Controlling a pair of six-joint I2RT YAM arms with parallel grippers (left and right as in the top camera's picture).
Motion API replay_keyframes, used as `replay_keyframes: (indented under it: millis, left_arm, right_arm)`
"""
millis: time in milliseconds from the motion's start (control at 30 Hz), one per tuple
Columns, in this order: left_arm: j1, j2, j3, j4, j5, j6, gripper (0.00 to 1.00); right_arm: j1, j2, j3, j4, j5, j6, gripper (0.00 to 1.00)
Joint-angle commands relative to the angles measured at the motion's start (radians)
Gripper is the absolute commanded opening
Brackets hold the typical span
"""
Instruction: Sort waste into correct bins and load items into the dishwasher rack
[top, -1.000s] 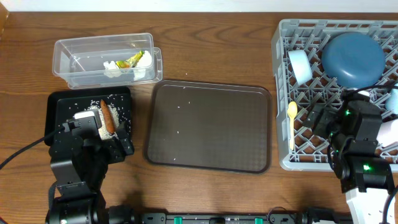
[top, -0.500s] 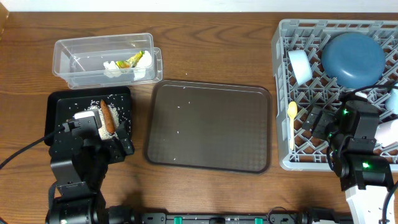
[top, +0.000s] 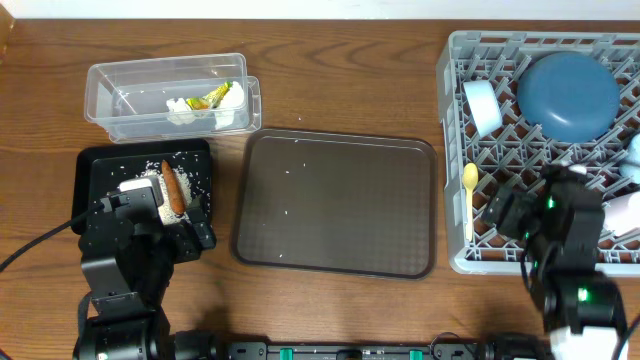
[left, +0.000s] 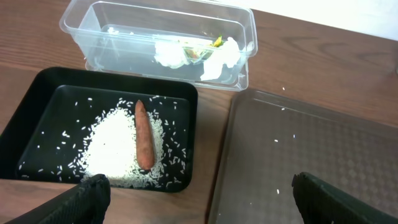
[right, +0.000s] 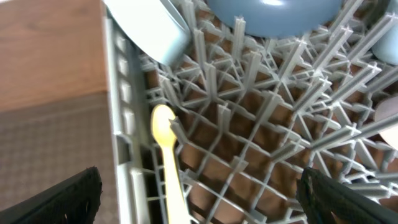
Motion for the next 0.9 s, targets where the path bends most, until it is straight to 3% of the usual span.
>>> replay_keyframes:
  millis: [0,167,367,567,867]
  left_arm:
    - [0.002,-0.001,-0.004,0.003,0.010,0.010,0.96]
    - [0.002,-0.001,-0.004,0.003,0.010,0.010,0.95]
    - [0.002,-0.001,-0.004,0.003,0.010,0.010,0.95]
    - [0.002,-0.001,-0.004,0.003,0.010,0.010,0.96]
    - [0.002,-0.001,-0.004,0.003,0.010,0.010,0.96]
  right_arm:
    - [0.021,-0.148,-0.097,0.078,0.007,0.008,0.99]
    - [0.031,-0.349,-0.306,0.387,-0.058,-0.118,0.99]
    - [0.041,-0.503,-0.501,0.609,-0.093,-0.142,0.99]
    - [0.041,-0.617,-0.620,0.717,-0.093,-0.142,0.99]
    - [0.040,-0.731,-0.657,0.696,-0.093,-0.211,0.99]
